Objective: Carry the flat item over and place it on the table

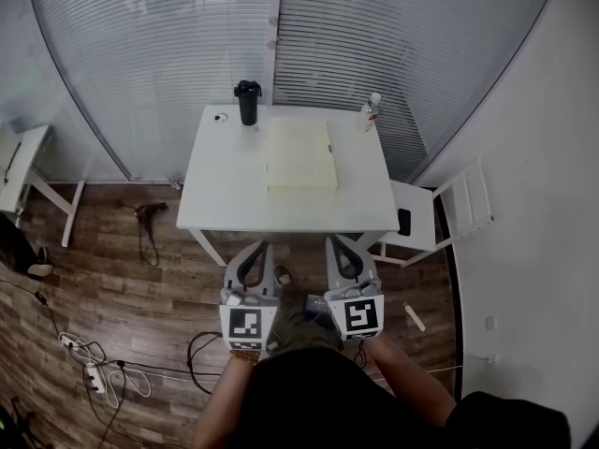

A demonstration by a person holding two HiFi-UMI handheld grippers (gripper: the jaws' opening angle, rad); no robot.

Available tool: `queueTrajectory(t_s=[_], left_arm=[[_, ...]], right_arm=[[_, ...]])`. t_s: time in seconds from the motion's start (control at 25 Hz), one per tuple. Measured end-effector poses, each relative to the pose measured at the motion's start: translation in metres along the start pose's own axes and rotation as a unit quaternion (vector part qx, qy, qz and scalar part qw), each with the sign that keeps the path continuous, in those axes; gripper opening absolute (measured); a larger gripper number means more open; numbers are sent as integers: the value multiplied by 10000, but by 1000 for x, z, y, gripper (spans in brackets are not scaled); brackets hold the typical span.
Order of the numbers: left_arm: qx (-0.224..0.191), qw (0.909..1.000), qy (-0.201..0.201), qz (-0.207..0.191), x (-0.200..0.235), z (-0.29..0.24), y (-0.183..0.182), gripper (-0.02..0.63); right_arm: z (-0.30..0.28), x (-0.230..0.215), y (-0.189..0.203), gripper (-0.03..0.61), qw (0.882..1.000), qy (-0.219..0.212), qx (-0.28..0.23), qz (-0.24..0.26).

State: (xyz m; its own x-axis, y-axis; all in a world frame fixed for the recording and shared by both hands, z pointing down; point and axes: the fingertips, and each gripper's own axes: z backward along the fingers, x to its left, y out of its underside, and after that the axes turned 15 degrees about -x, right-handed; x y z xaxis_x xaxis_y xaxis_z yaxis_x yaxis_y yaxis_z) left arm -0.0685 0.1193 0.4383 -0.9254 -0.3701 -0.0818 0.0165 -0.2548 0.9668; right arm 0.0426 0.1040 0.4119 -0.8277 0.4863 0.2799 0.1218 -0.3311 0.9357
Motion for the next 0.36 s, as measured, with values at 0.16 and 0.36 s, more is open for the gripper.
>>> queueTrajectory(t_s=[0.16,0.36], left_arm=[[20,10000,-64,39,7,1,3,6],[60,9998,-141,120,15,0,8,6]], right_arm=[[-7,-1,3,-3,10000,14,-55,12],[-14,-2,8,-3,10000,26,-21,-14]])
